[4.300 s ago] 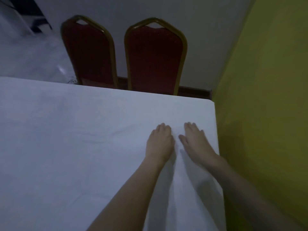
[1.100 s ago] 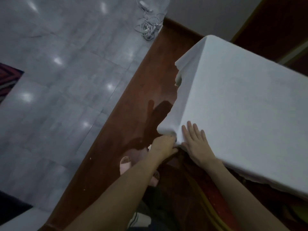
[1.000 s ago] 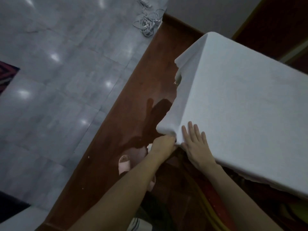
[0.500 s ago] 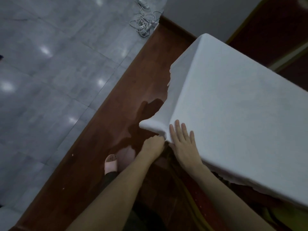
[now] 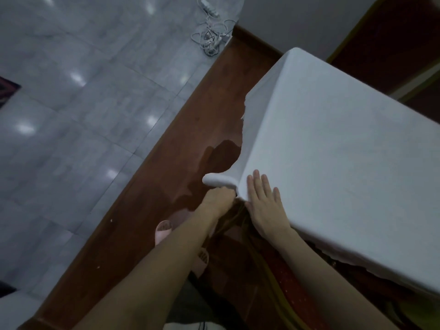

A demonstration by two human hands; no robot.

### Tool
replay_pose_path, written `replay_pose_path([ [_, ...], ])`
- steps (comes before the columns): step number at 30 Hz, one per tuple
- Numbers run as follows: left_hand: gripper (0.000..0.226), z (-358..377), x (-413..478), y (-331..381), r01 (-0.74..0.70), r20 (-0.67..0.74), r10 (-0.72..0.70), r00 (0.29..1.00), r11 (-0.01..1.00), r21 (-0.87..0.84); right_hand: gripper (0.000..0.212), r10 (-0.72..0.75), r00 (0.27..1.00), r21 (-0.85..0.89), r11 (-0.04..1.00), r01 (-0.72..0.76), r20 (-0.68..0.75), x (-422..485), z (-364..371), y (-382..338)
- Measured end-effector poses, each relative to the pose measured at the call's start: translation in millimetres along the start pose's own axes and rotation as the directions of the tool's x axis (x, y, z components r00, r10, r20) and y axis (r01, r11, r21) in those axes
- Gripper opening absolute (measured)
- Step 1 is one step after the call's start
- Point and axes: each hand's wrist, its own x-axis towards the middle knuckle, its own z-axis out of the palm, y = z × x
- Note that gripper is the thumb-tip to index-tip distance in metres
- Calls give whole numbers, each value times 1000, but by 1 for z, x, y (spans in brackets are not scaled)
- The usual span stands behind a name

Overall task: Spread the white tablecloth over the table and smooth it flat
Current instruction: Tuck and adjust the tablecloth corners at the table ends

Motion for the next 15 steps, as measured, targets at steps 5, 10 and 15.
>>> replay_pose_path([
  [5,28,-41,-10,-20,-107,315,3,949,944,313,57,5,1000,113,994,-6,6,5,-28,14],
  [10,16,-114,-12,11,-141,69,125,990,926,349,59,146,988,231,964,-132,-44,33,-74,22],
  [15,22,-173,6,51,-268,-120,322,939,905,330,59,203,974,266,949,-171,-97,74,-128,22],
])
